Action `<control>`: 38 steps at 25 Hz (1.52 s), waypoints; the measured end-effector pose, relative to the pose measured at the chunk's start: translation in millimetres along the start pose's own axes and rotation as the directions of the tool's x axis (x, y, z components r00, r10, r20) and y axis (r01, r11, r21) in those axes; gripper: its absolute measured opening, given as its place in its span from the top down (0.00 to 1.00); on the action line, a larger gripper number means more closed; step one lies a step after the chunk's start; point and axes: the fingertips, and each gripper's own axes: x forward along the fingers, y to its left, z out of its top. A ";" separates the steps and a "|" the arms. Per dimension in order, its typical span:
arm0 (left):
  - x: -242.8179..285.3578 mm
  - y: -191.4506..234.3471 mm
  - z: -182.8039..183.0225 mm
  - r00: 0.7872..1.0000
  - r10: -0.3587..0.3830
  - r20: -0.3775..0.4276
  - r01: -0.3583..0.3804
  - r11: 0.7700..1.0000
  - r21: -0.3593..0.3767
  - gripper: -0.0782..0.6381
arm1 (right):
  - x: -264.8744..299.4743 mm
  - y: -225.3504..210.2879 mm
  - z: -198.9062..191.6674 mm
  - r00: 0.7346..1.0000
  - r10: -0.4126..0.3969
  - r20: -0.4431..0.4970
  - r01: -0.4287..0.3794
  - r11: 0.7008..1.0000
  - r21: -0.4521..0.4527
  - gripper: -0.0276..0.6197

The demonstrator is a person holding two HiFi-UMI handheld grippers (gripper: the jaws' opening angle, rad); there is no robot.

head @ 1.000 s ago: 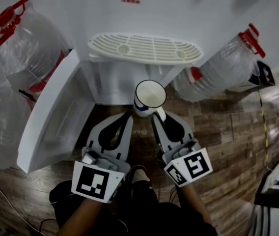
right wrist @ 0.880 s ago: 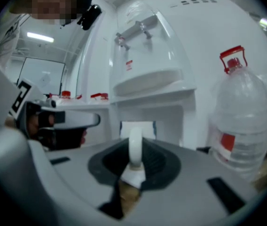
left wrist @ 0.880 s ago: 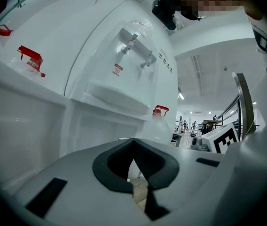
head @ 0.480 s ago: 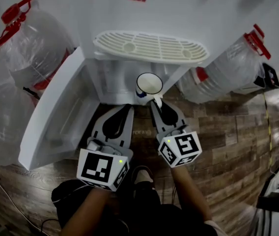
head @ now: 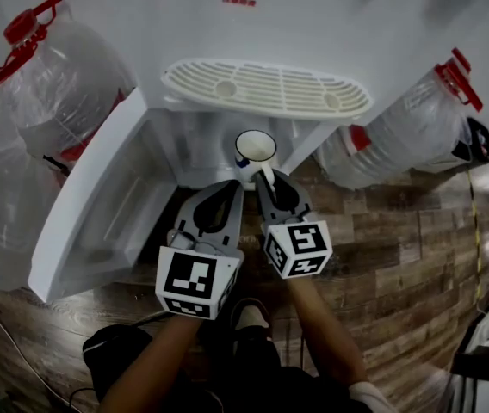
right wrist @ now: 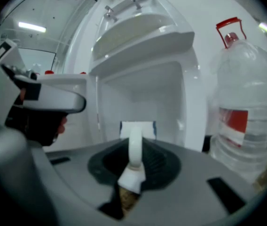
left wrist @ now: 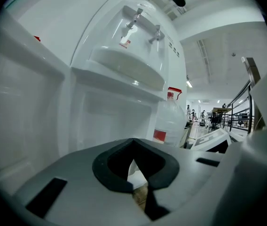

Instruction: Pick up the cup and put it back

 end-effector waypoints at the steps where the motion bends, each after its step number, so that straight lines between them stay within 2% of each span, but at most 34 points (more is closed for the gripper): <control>1: 0.1 1.2 -1.7 1.000 0.006 -0.003 -0.006 1.000 -0.003 0.88 | 4.2 -1.0 -2.1 1.000 -0.005 -0.003 0.005 1.000 -0.006 0.85; 16: -9.9 10.5 -17.8 1.000 0.013 -0.023 -0.014 0.999 -0.033 0.88 | 44.6 -15.2 -49.4 0.994 -0.093 -0.065 0.094 0.995 0.016 0.85; 20: -8.6 10.7 -18.1 1.000 0.008 -0.018 -0.009 0.999 -0.044 0.88 | 49.6 -17.9 -56.0 0.993 -0.107 -0.055 0.108 0.994 0.025 0.85; 26: -7.2 3.8 -15.4 1.000 -0.004 -0.024 0.004 1.000 -0.002 0.88 | 56.6 -18.1 -56.0 0.993 -0.112 -0.035 0.113 0.993 0.039 0.85; 38: 6.4 11.6 -28.6 0.999 0.012 -0.041 -0.014 0.999 -0.052 0.88 | 72.5 -12.8 -55.1 0.995 -0.076 -0.065 0.077 0.997 0.017 0.85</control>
